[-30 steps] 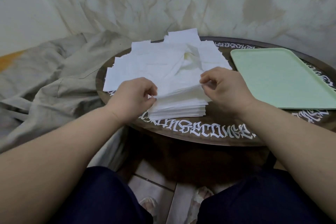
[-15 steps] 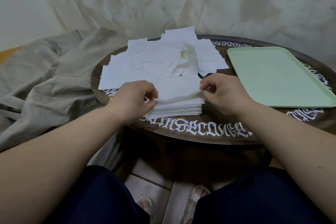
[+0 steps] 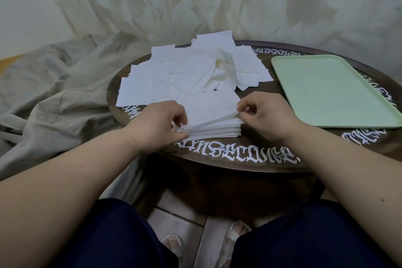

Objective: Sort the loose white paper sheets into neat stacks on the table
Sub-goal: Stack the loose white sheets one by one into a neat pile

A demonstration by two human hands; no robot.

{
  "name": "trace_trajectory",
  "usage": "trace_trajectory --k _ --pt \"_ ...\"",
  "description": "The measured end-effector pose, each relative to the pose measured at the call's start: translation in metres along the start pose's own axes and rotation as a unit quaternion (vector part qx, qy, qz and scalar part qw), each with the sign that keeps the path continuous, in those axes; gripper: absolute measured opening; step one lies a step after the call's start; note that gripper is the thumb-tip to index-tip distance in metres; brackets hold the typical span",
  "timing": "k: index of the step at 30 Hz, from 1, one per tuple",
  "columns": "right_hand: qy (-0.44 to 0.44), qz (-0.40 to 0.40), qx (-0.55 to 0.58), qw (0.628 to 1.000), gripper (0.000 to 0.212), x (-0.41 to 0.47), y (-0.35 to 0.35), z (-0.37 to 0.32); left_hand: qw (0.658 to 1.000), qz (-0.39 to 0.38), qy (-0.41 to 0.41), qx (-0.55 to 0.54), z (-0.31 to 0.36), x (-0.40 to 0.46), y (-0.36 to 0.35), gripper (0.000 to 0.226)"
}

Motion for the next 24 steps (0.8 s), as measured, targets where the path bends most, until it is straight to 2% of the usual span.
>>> trace_trajectory --k 3,13,16,18,21,24 --pt "-0.003 0.002 -0.007 1.000 0.013 0.0005 0.0004 -0.0009 1.000 -0.001 -0.002 0.014 -0.0002 -0.0004 -0.0001 0.025" --pt "-0.015 0.008 -0.007 1.000 0.013 -0.0012 0.0038 -0.0012 0.999 0.037 -0.007 0.033 0.0008 0.0013 -0.0028 0.010" --pt "-0.009 0.011 -0.007 1.000 0.012 -0.0014 0.0054 -0.0031 0.999 0.038 -0.001 0.037 0.0003 0.0016 -0.0026 0.021" --pt "-0.009 -0.003 -0.011 1.000 0.013 -0.0021 0.0066 -0.0034 0.999 0.035 0.004 0.034 0.0008 0.0019 -0.0017 0.020" --pt "-0.024 -0.052 -0.019 0.998 0.026 -0.0048 0.0072 -0.0010 0.999 0.037 0.014 0.027 0.0015 0.0020 -0.0014 0.007" --pt "-0.018 -0.051 -0.018 0.998 0.027 -0.0051 0.0082 0.0002 0.999 0.042 0.023 0.018 0.0014 0.0015 -0.0008 0.004"
Point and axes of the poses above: each hand's wrist, its own x-axis towards the middle knuckle, its own y-axis out of the back of the hand, z = x × y, the point moved 2 cm from there along x, towards the middle knuckle, and after that the axes turned 13 degrees about x, right-handed, at the moved point
